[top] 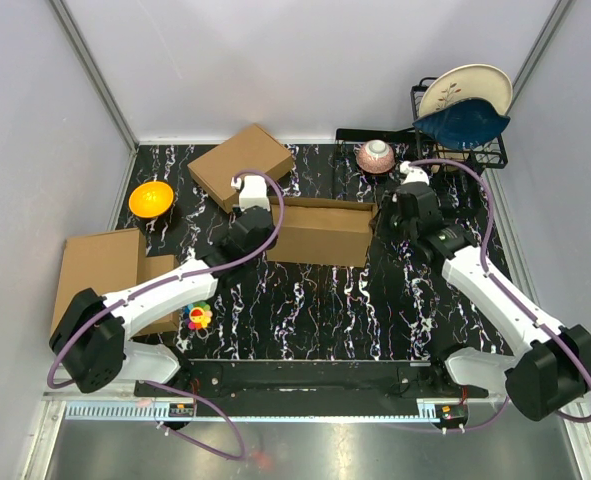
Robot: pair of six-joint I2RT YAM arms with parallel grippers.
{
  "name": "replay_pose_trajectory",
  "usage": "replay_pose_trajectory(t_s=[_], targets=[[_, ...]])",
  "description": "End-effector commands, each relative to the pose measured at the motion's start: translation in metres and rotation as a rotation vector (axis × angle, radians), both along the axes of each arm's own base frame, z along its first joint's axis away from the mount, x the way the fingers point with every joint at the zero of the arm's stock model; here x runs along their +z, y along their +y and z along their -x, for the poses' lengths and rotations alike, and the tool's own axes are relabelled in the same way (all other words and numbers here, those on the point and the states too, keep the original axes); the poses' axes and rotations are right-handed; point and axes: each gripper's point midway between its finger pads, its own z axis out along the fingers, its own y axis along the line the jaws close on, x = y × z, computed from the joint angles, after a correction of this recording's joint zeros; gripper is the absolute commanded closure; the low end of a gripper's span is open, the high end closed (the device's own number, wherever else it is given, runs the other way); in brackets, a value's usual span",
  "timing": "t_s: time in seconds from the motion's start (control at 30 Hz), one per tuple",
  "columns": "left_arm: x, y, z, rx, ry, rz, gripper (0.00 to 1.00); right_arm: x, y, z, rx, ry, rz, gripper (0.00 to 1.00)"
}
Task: Fold the paper box
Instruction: Adjust the paper box at the center of the board.
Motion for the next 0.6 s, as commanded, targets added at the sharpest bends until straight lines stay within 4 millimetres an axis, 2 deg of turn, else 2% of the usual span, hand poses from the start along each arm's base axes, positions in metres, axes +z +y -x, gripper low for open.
replay_pose_trajectory(t_s=[0.0, 0.03, 0.13, 0.27, 0.37, 0.57], targets=[[-0.107, 0.020, 0.054, -0.069, 0.331, -0.245, 1.00, -0.047, -0.016, 0.044, 0.003, 0.230, 0.081, 0.64], [-0.107, 0.020, 0.054, -0.068, 0.328, -0.248, 1.00, -0.043, -0.017, 0.045, 0.000, 0.224, 0.082, 0.57], [-0.107, 0.020, 0.054, -0.067, 0.326, -0.259, 1.00, -0.021, -0.019, 0.043, -0.004, 0.181, 0.078, 0.47], [-0.107, 0.020, 0.054, -0.064, 0.321, -0.271, 1.00, 0.017, -0.020, 0.039, -0.008, 0.101, 0.054, 0.45], [-0.107, 0.022, 0.054, -0.059, 0.318, -0.281, 1.00, 0.037, -0.022, 0.037, -0.013, 0.050, 0.053, 0.42], [-0.105, 0.021, 0.054, -0.058, 0.312, -0.289, 1.00, 0.059, -0.021, 0.028, -0.014, -0.013, 0.050, 0.42]])
